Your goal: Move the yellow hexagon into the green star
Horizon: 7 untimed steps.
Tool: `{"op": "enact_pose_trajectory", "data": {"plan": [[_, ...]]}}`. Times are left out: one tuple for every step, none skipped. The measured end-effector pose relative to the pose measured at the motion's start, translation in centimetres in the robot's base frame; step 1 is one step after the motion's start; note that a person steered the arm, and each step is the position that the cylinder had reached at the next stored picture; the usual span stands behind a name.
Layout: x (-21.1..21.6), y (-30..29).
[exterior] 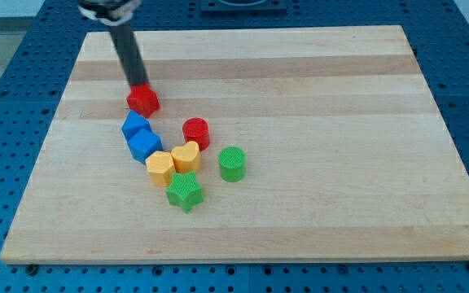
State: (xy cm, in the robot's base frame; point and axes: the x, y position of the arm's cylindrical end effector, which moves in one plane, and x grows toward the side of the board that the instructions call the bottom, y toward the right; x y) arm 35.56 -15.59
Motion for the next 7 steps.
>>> {"op": "enact_pose_trajectory", "data": {"plan": [[0.5, -0.4], [0.5, -2.9], [1.0, -8.1], [7.6, -9.8], [13.2, -5.3], [13.3, -0.1], [13.5, 0.2]]}}
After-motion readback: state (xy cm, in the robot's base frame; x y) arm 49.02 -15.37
